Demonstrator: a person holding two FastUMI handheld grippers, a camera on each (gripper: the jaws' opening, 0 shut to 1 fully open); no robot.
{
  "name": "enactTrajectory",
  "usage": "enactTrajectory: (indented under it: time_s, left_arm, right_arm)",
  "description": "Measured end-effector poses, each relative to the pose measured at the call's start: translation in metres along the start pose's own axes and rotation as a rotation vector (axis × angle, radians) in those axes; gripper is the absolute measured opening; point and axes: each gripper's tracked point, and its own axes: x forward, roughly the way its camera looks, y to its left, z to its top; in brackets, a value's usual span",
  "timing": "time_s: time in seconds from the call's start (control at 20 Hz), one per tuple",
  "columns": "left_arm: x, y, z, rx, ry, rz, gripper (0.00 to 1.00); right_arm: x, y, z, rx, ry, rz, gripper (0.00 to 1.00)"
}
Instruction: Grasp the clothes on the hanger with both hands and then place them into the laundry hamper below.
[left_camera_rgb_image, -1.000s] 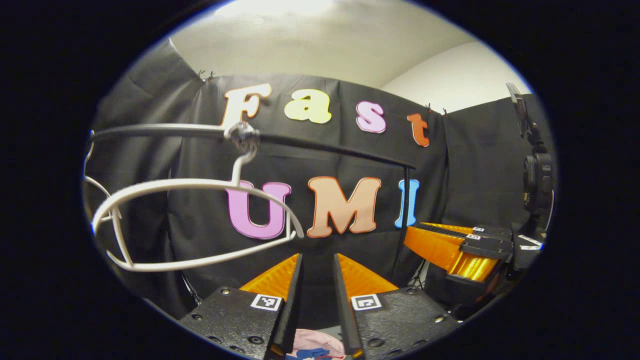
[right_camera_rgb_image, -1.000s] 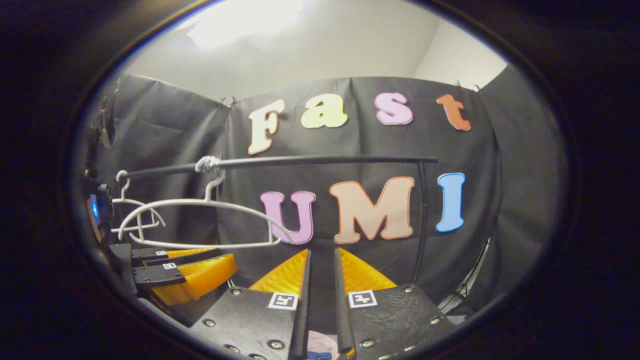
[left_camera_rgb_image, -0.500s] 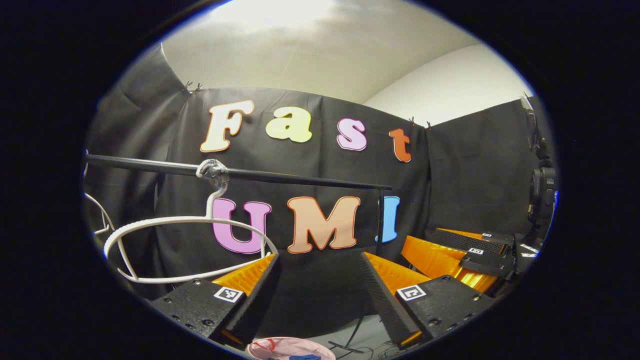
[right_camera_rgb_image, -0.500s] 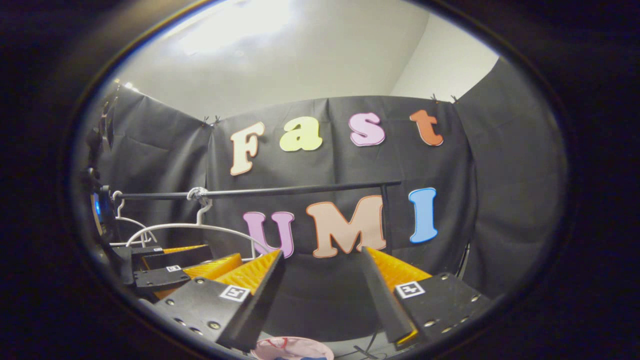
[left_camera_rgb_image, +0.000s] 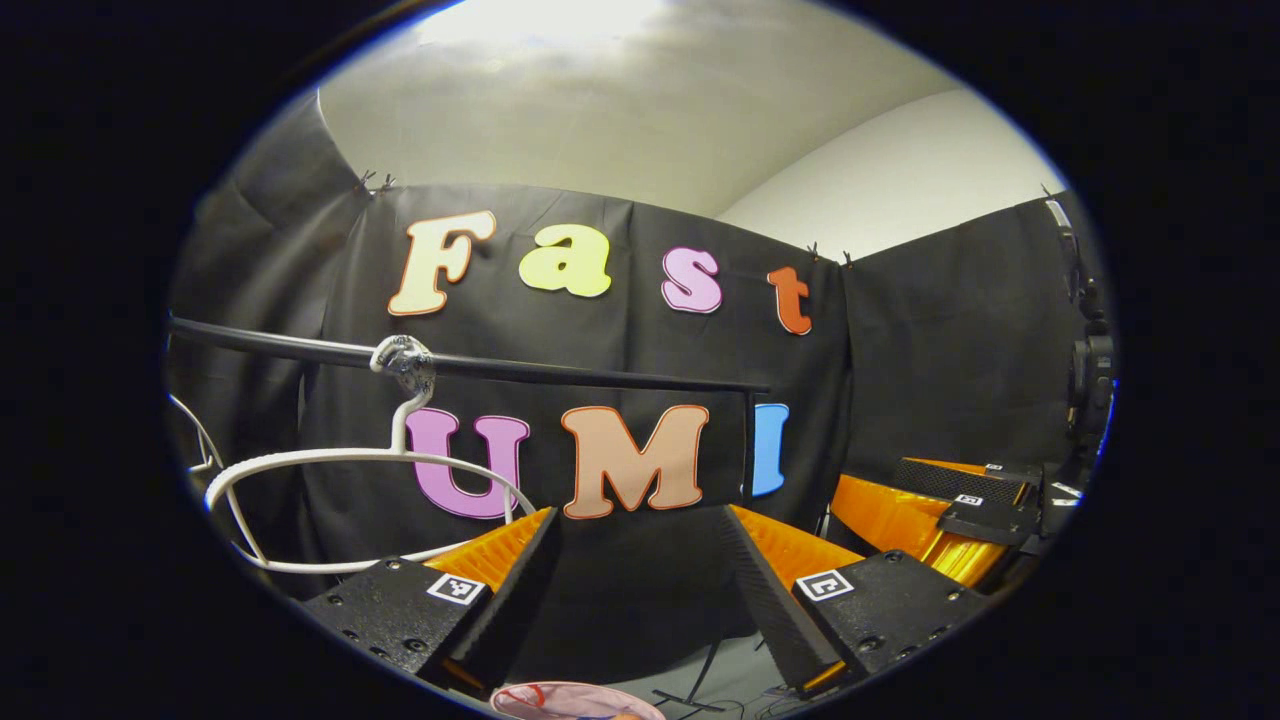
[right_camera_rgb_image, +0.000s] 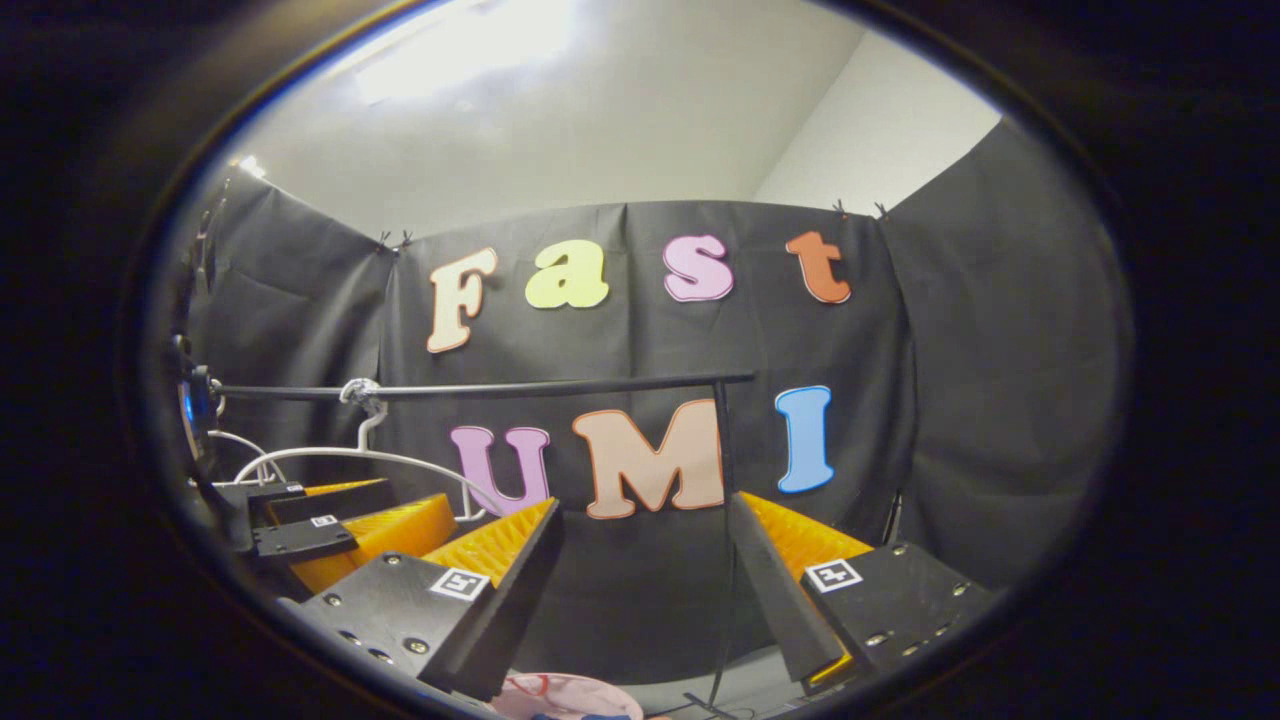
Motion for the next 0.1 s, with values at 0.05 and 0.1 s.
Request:
enactTrajectory:
  time_s: [0.05, 0.1]
  left_arm:
    - [0.0023, 0.002, -0.0005, 0.001, -0.001, 0.003, 0.97]
    - [0.0037, 0.0036, -0.0005, 0.003, 0.001, 0.007, 0.97]
  right_arm:
    - [0.0001, -0.0023, 0.0003, -0.003, -0.004, -0.003, 0.99]
    - [-0.0007, -0.0034, 0.001, -0.004, -0.004, -0.007, 0.99]
